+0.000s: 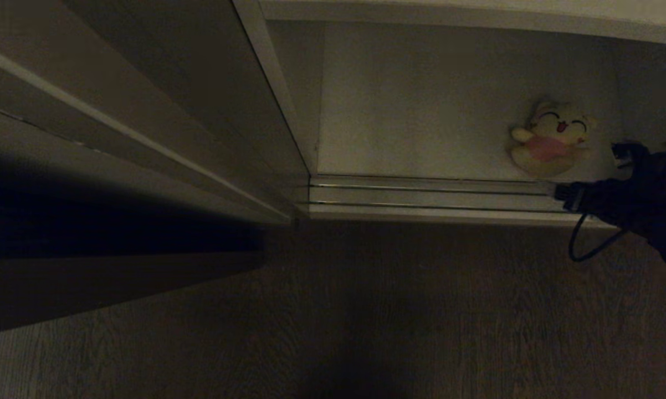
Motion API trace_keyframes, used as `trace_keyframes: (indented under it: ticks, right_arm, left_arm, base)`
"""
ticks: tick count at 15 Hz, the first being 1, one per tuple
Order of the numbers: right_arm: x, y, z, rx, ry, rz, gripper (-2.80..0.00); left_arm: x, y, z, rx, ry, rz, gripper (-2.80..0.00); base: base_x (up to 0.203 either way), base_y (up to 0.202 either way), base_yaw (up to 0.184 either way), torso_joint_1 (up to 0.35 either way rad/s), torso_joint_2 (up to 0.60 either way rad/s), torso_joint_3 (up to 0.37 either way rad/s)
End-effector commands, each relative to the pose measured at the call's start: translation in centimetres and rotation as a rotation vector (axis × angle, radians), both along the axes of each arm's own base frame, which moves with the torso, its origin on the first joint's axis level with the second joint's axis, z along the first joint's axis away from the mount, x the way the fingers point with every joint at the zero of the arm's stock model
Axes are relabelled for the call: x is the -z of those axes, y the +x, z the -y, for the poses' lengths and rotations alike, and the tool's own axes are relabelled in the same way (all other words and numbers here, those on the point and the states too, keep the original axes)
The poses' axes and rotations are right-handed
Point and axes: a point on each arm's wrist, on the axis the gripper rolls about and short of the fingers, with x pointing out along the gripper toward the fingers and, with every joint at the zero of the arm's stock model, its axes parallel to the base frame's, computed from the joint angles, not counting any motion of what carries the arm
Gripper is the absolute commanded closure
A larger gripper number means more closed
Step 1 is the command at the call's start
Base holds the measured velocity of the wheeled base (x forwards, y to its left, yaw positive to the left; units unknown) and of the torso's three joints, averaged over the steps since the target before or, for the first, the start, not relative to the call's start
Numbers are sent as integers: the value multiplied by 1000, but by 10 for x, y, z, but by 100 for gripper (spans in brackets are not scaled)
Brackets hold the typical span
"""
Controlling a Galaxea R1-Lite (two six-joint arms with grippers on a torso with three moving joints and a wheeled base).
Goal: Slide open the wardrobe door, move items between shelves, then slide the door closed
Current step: Place the pink doll on the higher shelf
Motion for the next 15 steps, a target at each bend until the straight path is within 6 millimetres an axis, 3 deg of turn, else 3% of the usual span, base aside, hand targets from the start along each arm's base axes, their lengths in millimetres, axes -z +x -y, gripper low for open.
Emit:
trace_keyframes:
  ticks: [1,6,15]
  right_arm:
    - [14,20,5,-1,0,1,-280]
    - [0,37,10,-1,-13,72,-280]
    - [-8,58,14,-4,-40,156,-280]
  left_arm:
    - [0,0,0,0,0,1,0]
    - [0,0,0,0,0,1,0]
    - [0,0,0,0,0,1,0]
  base:
    - [0,0,0,0,0,0]
    - [0,0,0,0,0,0]
    - [0,0,0,0,0,0]
